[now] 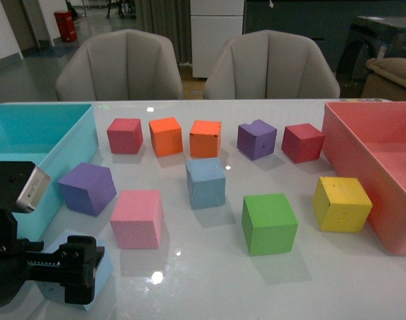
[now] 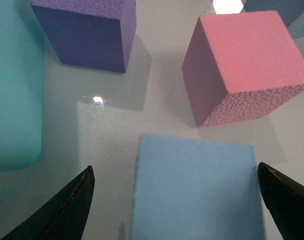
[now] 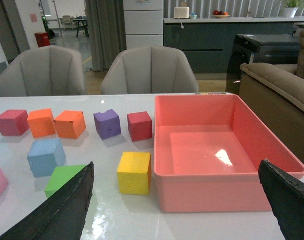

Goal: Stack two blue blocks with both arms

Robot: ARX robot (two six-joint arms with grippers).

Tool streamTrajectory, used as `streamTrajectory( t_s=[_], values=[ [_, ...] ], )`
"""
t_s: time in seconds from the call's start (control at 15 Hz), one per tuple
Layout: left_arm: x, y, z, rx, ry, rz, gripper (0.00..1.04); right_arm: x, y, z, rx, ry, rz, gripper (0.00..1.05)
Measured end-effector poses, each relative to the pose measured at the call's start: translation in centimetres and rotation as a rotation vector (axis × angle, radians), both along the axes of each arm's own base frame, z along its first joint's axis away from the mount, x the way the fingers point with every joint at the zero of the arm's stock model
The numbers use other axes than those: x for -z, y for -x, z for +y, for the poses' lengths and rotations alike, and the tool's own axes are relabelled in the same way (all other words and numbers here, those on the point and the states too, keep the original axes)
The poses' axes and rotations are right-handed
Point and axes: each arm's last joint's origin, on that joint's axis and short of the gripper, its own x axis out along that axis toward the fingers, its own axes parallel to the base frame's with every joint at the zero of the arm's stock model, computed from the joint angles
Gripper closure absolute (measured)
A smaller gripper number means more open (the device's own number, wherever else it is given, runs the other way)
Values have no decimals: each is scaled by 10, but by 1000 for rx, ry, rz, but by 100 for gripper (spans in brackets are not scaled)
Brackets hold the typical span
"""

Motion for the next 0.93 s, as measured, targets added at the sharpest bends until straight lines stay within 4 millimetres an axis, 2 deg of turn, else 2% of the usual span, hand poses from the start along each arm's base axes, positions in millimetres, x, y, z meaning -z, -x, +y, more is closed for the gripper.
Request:
streamTrajectory(
  t_s=[0.13,0.27,0.33,0.4,0.47,0.67,0.93],
  values=[
    [15,2,0,4,-11,56,7,0,0,0,0,0,0,6],
    [18,2,2,10,3,59,7,0,0,0,0,0,0,6],
    [14,5,-1,23,2,62,29,0,0,0,0,0,0,6],
    [7,7,-5,35,-5,51,41,0,0,0,0,0,0,6],
    [-2,9,-9,52,-7,29,48,0,0,0,0,0,0,6],
    [-32,7,-21,98,-26,-36,55,0,0,0,0,0,0,6],
    [-65,-35,-61,152,-59,-84,56,0,0,0,0,0,0,6]
  ],
)
